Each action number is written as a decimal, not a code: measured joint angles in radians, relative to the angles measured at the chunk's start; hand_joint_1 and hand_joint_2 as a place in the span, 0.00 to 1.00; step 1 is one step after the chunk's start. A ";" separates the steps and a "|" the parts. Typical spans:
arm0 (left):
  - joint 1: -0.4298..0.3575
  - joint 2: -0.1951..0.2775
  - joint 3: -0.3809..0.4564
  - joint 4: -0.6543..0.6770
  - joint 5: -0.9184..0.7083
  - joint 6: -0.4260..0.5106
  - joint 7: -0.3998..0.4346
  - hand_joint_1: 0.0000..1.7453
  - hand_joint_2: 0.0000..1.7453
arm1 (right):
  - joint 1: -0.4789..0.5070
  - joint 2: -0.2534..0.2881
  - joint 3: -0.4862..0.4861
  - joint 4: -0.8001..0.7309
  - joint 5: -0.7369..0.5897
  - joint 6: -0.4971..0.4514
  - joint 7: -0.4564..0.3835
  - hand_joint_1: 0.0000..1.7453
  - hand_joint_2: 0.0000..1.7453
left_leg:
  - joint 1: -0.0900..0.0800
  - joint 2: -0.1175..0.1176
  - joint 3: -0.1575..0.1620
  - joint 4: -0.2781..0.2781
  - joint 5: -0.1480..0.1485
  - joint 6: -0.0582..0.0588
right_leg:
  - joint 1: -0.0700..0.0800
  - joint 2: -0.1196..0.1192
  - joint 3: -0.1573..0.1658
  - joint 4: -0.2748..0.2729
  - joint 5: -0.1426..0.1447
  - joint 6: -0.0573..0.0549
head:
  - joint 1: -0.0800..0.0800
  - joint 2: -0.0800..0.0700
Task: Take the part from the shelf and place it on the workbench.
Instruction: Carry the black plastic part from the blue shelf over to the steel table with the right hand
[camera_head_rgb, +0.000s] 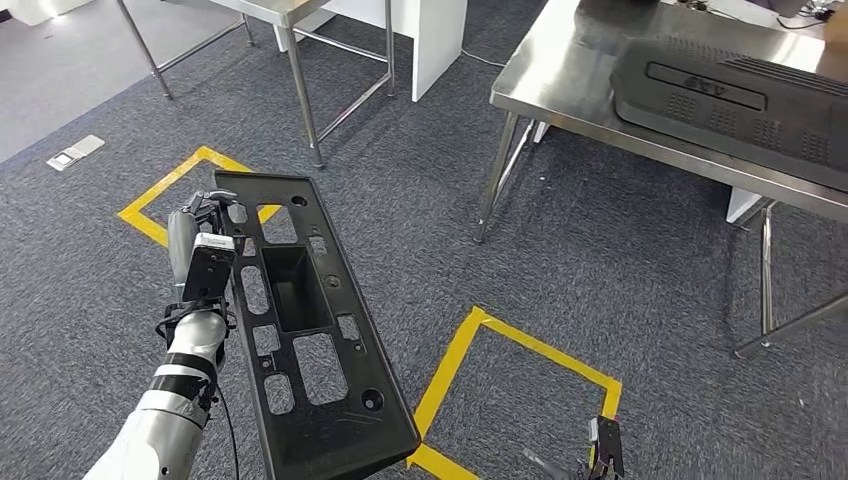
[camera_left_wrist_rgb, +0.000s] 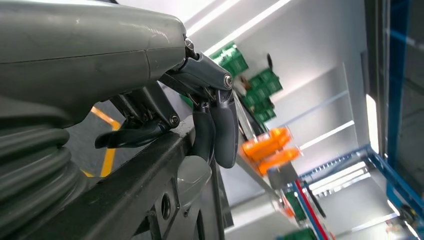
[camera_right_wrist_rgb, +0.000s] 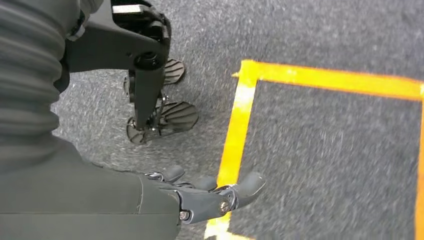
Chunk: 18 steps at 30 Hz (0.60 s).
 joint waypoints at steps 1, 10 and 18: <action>-0.001 0.000 0.000 0.000 0.000 -0.001 0.001 1.00 1.00 | 0.000 0.000 0.000 0.000 0.001 0.000 0.000 0.00 1.00 | -0.001 0.012 0.001 0.000 -0.001 -0.001 | 0.001 -0.007 0.030 -0.054 0.020 0.005 | 0.000 0.000; -0.010 0.001 -0.005 0.000 0.001 -0.004 0.009 1.00 1.00 | -0.006 -0.001 -0.001 -0.002 0.011 0.000 0.000 0.00 1.00 | -0.004 0.032 0.001 0.043 -0.053 -0.039 | 0.005 -0.022 0.173 -0.292 0.094 -0.035 | -0.008 0.000; 0.000 0.007 -0.006 0.001 0.003 -0.004 0.010 1.00 1.00 | -0.005 0.002 -0.001 -0.002 0.012 0.000 0.001 0.00 1.00 | 0.014 -0.076 -0.048 0.104 -0.031 -0.056 | -0.006 0.090 0.176 -0.284 0.090 -0.041 | -0.015 0.000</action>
